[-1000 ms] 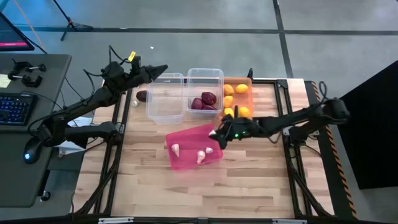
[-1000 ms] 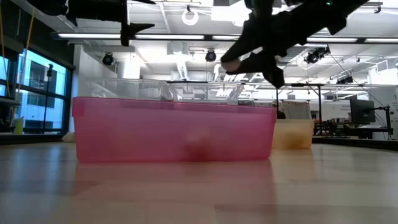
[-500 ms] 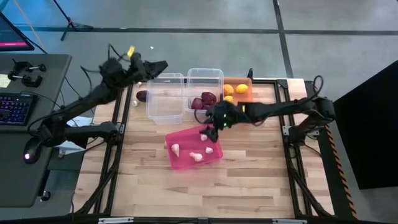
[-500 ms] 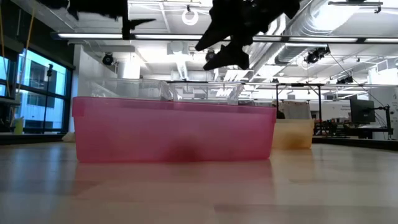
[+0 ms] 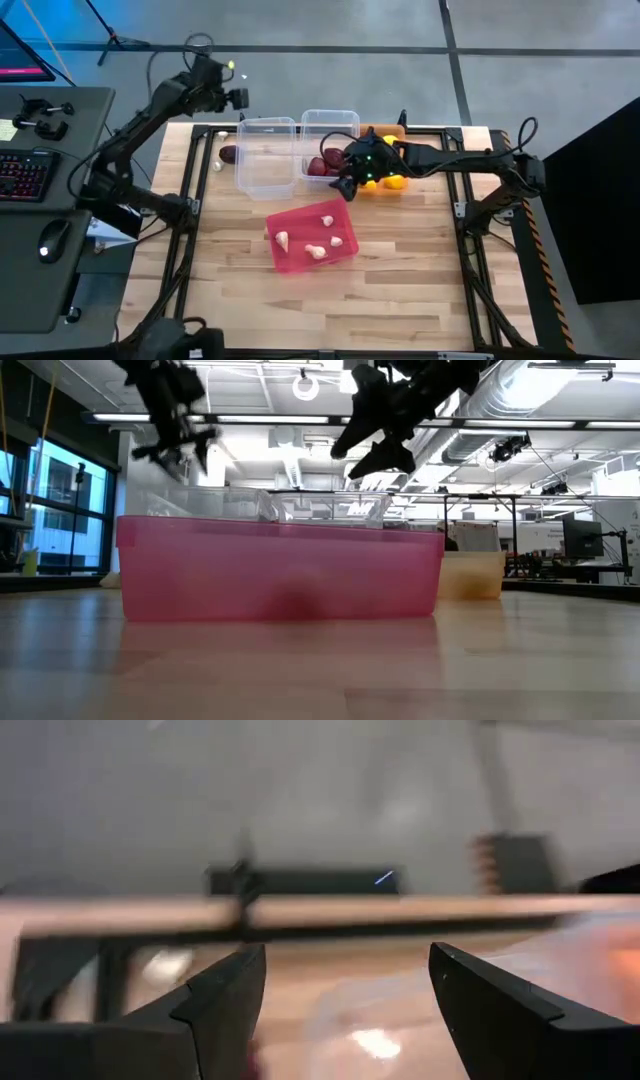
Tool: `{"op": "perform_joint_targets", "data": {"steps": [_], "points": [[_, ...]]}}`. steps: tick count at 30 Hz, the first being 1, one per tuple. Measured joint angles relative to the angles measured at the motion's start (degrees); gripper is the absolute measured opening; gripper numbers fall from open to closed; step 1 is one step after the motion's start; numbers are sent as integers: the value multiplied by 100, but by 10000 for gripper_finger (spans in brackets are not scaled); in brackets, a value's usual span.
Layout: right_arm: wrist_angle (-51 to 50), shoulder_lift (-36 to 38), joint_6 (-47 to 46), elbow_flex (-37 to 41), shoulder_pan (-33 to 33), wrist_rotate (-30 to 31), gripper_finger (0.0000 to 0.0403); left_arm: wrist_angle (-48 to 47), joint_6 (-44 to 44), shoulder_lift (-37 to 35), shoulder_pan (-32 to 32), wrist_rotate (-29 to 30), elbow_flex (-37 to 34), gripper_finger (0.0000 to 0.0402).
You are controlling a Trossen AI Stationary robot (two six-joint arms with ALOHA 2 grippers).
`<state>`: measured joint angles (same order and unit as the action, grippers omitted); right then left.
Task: Sort produce into baskets
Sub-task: Adjust the left transparent bin
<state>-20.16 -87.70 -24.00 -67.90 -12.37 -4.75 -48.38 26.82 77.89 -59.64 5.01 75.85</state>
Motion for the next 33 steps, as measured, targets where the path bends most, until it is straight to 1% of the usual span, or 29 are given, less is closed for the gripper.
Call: {"op": "perform_joint_targets", "data": {"steps": [3,7,10,12,18,20,26,33], "points": [[-39,0,3,4,74,-3,257,-38,154,172,-169,194,-477,266],[-26,-2,3,13,134,23,257,57,521,182,-175,311,-1098,266],[-22,-2,6,15,134,31,257,281,705,76,-74,418,-1391,266],[-22,-2,54,15,132,42,257,142,868,55,-23,653,-1535,266],[-22,-4,200,17,123,46,257,152,1104,57,150,1059,-1605,266],[-22,-4,200,17,123,46,257,122,1116,58,194,1046,-1604,266],[-56,7,369,21,108,46,257,-474,1062,57,490,1115,-1604,266],[-102,233,497,24,-52,74,257,-546,1295,57,989,1028,-1604,266]]}}
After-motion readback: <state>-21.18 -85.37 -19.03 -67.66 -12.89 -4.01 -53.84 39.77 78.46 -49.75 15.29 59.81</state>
